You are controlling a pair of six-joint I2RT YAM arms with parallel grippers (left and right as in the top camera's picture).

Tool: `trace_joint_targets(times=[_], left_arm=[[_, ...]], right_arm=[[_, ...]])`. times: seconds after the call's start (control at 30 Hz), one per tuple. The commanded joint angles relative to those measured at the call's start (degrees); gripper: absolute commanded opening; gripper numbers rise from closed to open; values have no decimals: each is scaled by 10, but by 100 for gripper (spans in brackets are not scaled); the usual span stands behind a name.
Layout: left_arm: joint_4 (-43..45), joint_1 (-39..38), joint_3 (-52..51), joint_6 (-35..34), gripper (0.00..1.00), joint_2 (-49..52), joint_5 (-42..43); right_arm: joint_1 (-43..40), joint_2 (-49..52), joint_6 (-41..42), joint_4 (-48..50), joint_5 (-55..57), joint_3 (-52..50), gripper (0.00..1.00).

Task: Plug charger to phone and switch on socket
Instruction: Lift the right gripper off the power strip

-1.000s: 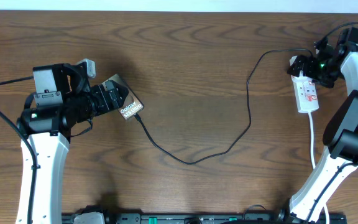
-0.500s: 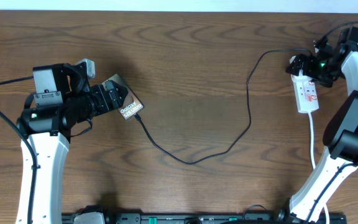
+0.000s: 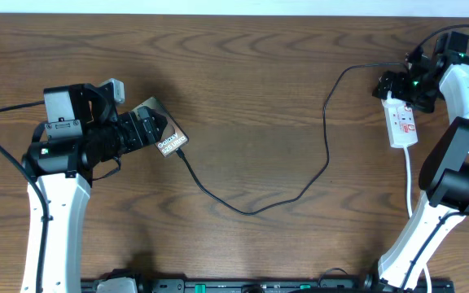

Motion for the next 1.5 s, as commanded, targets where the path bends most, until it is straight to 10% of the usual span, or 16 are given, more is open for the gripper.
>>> trace_joint_targets(times=[0.0,0.93,1.47], left_arm=[[-2,-2,0,8,86,-4,-5],[-2,-2,0,8,86,-4,-5],[-2,-2,0,8,86,-4,-5]], right_arm=[[12,37,42,-42,-29,-23,99],[10,37,20,-50,-156,-16,99],[-3,-138,99,-124,70,56,99]])
